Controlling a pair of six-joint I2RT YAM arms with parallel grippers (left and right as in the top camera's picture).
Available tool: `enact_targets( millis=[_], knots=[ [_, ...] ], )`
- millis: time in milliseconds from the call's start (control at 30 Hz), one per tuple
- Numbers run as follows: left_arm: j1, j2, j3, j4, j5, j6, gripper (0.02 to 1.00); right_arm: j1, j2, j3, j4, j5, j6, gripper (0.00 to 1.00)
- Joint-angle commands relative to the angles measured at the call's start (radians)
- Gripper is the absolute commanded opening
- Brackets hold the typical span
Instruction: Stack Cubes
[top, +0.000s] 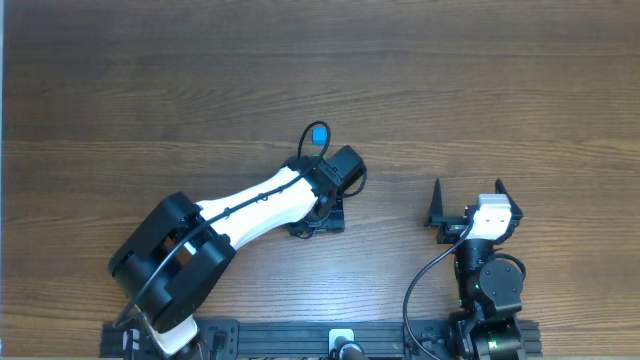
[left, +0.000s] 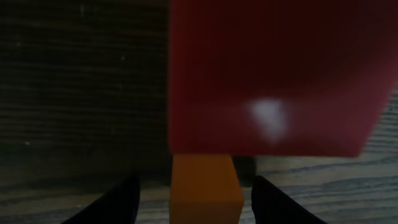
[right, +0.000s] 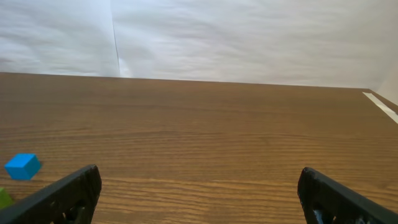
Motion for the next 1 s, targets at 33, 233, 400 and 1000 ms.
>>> enact_targets(
  millis=[33,233,400,1000],
  knots=[
    [-0.005,0.024,0.013,-0.004,-0.021,0.014,0.551,-0.006,-0.011,-0.009,-0.001,-0.007,-0.004,0.991],
    [-0.006,0.024,0.013,-0.004,-0.020,0.014,0.500,-0.006,-0.011,-0.009,-0.001,-0.007,-0.004,0.991],
    [-0.014,0.029,0.013,-0.004,-0.021,0.014,0.481,-0.006,-0.011,-0.009,-0.001,-0.007,-0.004,0.991],
    [-0.016,0.038,0.015,-0.003,-0.021,0.014,0.386,-0.006,-0.011,-0.009,-0.001,-0.007,-0.004,0.993]
  ],
)
